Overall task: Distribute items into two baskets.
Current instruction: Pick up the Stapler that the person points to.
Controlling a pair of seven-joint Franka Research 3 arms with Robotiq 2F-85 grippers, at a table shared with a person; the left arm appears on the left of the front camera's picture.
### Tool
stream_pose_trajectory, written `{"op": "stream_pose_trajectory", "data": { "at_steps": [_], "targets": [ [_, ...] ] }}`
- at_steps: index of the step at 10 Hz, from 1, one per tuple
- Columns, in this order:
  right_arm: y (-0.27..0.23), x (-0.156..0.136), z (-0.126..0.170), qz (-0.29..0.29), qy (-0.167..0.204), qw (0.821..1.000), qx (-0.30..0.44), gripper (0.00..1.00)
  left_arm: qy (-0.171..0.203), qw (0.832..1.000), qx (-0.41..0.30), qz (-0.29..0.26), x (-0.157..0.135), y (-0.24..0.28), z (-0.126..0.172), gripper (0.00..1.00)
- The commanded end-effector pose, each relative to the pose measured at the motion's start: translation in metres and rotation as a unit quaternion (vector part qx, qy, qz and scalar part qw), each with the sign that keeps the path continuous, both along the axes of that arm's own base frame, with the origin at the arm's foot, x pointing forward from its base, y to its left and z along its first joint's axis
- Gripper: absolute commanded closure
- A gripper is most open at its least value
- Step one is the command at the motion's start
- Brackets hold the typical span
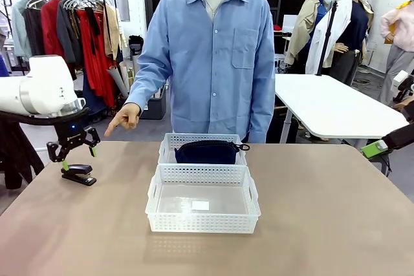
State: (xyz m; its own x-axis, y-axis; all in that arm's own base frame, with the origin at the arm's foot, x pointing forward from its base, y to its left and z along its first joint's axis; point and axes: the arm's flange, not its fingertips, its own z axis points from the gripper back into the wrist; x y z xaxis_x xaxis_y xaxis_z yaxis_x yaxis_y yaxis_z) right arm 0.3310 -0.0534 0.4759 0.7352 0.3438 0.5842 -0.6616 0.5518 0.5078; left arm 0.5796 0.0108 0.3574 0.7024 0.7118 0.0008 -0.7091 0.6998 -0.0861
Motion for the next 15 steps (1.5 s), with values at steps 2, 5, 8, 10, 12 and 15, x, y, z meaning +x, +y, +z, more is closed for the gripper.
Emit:
{"op": "stream_pose_trajectory", "data": {
  "at_steps": [2,5,8,10,12,15],
  "targets": [
    [0.002,0.000,0.001,-0.001,-0.001,1.000,-0.003,0.00,-0.003,1.000,0.001,0.028,0.000,-0.001,-0.014,0.00],
    [0.002,0.000,0.001,-0.001,-0.001,1.000,-0.003,0.00,-0.002,1.000,0.000,0.031,-0.002,0.003,-0.030,0.00],
    [0.002,0.000,0.001,-0.001,-0.001,1.000,-0.003,0.00,-0.002,0.999,-0.005,0.031,-0.004,0.004,-0.031,0.00],
    [0.002,0.000,0.001,-0.001,-0.001,1.000,-0.003,0.00,0.009,0.999,-0.009,0.031,-0.007,0.006,-0.033,0.00],
    [0.002,0.000,0.001,-0.001,-0.001,1.000,-0.003,0.00,0.007,1.000,-0.001,0.024,0.000,0.004,-0.031,0.00],
    [0.002,0.000,0.001,-0.001,-0.001,1.000,-0.003,0.00,0.007,1.000,-0.001,0.024,0.000,0.004,-0.031,0.00]
  ]
}}
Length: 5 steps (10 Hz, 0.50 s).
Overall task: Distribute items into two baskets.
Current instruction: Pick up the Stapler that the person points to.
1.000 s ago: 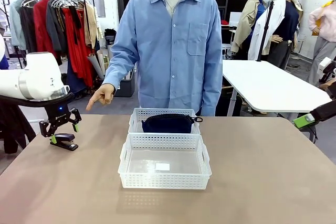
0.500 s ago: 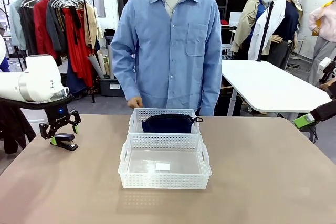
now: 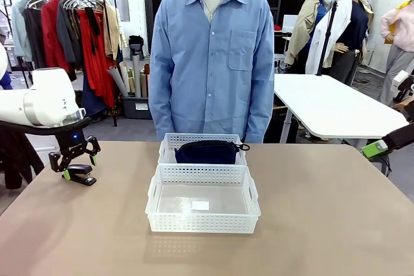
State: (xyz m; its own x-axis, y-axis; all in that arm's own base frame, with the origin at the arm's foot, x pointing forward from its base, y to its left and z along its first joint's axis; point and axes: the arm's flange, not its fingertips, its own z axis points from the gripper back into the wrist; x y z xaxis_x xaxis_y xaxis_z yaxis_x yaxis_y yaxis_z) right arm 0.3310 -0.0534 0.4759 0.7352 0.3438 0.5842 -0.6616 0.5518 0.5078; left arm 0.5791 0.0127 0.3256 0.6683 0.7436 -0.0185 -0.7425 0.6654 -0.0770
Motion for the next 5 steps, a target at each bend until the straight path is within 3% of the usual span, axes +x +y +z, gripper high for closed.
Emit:
{"op": "stream_pose_trajectory", "data": {
  "at_steps": [1,5],
  "targets": [
    [0.0017,0.0005,0.0014,-0.001,-0.001,1.000,-0.003,0.00,-0.003,1.000,0.003,0.000,0.0008,0.0018,0.0005,0.00],
    [0.0017,0.0005,0.0014,-0.001,-0.001,1.000,-0.003,0.00,0.003,1.000,0.009,0.009,-0.0005,0.0031,0.0001,0.00]
  ]
}}
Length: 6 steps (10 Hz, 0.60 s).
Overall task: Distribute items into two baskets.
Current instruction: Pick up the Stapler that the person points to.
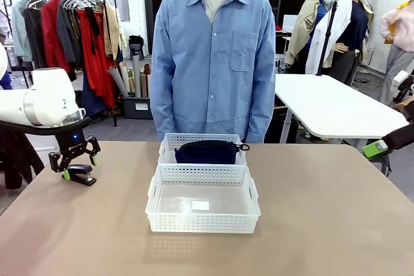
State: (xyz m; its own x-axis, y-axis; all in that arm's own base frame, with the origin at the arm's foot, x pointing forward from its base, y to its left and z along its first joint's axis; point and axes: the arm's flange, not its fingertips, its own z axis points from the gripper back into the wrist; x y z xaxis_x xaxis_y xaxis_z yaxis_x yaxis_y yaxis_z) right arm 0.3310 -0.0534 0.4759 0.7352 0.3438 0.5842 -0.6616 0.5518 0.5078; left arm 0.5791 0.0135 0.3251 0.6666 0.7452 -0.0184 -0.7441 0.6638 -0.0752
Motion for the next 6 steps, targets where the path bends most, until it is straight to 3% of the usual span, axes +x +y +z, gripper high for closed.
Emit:
{"op": "stream_pose_trajectory", "data": {
  "at_steps": [1,3,6],
  "targets": [
    [0.0017,0.0005,0.0014,-0.001,-0.001,1.000,-0.003,0.00,0.010,1.000,0.012,0.005,-0.0006,0.0022,0.0000,0.00],
    [0.0017,0.0005,0.0014,-0.001,-0.001,1.000,-0.003,0.00,0.018,1.000,0.017,0.001,-0.0003,0.0007,-0.0031,0.30],
    [0.0017,0.0005,0.0014,-0.001,-0.001,1.000,-0.003,0.00,0.024,0.999,0.028,-0.001,0.0003,-0.0007,-0.0053,0.88]
  ]
}}
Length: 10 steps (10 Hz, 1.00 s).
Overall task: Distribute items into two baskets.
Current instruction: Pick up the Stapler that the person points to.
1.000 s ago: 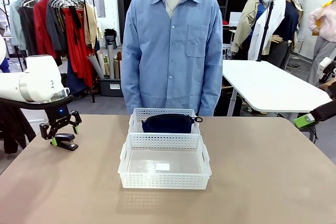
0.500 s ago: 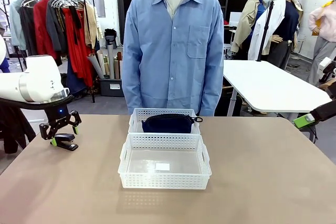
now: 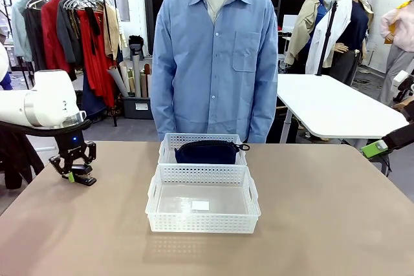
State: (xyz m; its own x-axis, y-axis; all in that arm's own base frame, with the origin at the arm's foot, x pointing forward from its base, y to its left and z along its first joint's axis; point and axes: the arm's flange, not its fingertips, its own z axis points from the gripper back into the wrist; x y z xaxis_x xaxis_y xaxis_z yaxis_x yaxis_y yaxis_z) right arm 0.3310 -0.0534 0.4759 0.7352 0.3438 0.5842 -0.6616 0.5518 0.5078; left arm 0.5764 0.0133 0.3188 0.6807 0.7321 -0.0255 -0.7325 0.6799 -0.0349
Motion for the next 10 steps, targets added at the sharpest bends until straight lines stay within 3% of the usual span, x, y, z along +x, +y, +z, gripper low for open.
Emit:
{"op": "stream_pose_trajectory", "data": {
  "at_steps": [1,8,10],
  "targets": [
    [0.002,0.000,0.001,-0.001,-0.001,1.000,-0.003,0.00,0.005,1.000,0.018,0.009,0.003,0.000,0.001,1.00],
    [0.002,0.000,0.001,-0.001,-0.001,1.000,-0.003,0.00,-0.006,0.999,0.025,-0.027,0.002,0.000,-0.003,1.00],
    [0.002,0.000,0.001,-0.001,-0.001,1.000,-0.003,0.00,-0.020,0.993,0.035,-0.108,-0.009,-0.002,0.017,1.00]
  ]
}}
